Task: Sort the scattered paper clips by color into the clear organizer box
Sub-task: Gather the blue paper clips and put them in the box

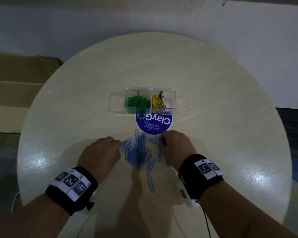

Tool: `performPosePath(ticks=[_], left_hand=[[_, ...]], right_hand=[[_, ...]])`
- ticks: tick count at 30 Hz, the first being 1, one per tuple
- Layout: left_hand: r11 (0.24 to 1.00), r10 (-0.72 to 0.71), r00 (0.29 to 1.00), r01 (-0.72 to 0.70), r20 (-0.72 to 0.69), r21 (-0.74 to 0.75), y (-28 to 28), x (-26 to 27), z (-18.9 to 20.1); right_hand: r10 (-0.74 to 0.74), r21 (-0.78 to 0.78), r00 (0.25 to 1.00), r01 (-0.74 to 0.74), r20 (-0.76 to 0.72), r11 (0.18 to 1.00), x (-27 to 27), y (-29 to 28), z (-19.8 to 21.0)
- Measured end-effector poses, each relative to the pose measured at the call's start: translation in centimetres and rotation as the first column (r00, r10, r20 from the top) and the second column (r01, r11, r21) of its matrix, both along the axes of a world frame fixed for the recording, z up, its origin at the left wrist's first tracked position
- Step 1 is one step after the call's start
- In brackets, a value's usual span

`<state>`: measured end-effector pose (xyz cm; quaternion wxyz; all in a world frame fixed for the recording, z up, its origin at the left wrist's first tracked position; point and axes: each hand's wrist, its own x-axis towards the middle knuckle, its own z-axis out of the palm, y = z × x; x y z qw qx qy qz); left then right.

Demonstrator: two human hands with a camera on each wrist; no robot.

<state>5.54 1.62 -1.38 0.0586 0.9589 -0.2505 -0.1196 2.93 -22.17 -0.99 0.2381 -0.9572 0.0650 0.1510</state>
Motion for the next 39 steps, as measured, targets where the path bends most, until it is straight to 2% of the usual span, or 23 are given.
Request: performPosePath(ticks=[2,3,5,7,9,12,16,18,22,24,26,30,34,36,39], left_hand=[[0.982,0.108,0.993,-0.113,-0.038,-0.152,-0.7,0.3,1.2],[0.948,0.185,0.980,-0.197,-0.072,-0.249,-1.2,0.5,2.0],[0.842,0.292,0.940,-0.341,-0.178,-0.419,-3.0,1.7,3.5],[0.752,0.325,0.917,-0.399,-0.231,-0.525,-5.4,3.3,4.9],[0.684,0.324,0.909,-0.417,-0.263,-0.598,-8.1,5.1,5.6],[0.640,0.321,0.911,-0.411,-0.260,-0.650,-12.0,7.5,6.1],[0.562,0.324,0.879,-0.476,-0.349,-0.676,-15.6,9.4,5.4],[0.584,0.334,0.885,-0.464,-0.324,-0.666,-16.5,10.0,4.6],[0.699,0.297,0.913,-0.407,-0.278,-0.588,-16.9,10.5,3.3],[0.717,0.296,0.919,-0.394,-0.261,-0.575,-16.7,10.3,3.5],[0.688,0.335,0.911,-0.411,-0.241,-0.598,-16.2,10.1,4.1],[0.582,0.440,0.863,-0.484,-0.247,-0.653,-14.0,9.2,5.3],[0.566,0.474,0.844,-0.511,-0.252,-0.647,-10.8,7.2,5.6],[0.579,0.484,0.835,-0.529,-0.260,-0.621,-9.2,6.1,5.1],[0.593,0.504,0.821,-0.554,-0.267,-0.584,-7.0,4.7,4.0]], right_hand=[[-0.135,0.112,0.990,0.130,0.045,0.985,-0.4,-0.9,0.3],[-0.202,0.168,0.977,0.188,0.066,0.968,-0.7,-1.4,0.4],[-0.306,0.260,0.948,0.274,0.090,0.926,-0.9,-2.4,0.7],[-0.380,0.323,0.918,0.329,0.110,0.887,-0.8,-3.3,1.1],[-0.439,0.350,0.886,0.369,0.147,0.861,-0.6,-4.2,1.5],[-0.519,0.398,0.838,0.423,0.170,0.814,-0.1,-5.4,2.1],[-0.559,0.429,0.804,0.440,0.203,0.789,0.5,-6.8,3.0],[-0.573,0.439,0.790,0.444,0.219,0.781,0.8,-7.3,3.2],[-0.613,0.499,0.761,0.455,0.213,0.738,1.6,-7.9,3.9],[-0.625,0.527,0.751,0.449,0.215,0.721,2.4,-8.1,4.3],[-0.640,0.560,0.737,0.442,0.220,0.701,3.5,-8.0,4.7],[-0.674,0.623,0.702,0.426,0.231,0.657,6.9,-7.4,5.2],[-0.716,0.678,0.665,0.426,0.215,0.599,10.0,-6.1,4.4],[-0.687,0.620,0.696,0.448,0.210,0.644,10.4,-5.2,3.5],[-0.547,0.396,0.810,0.441,0.211,0.805,9.6,-4.1,2.6]])
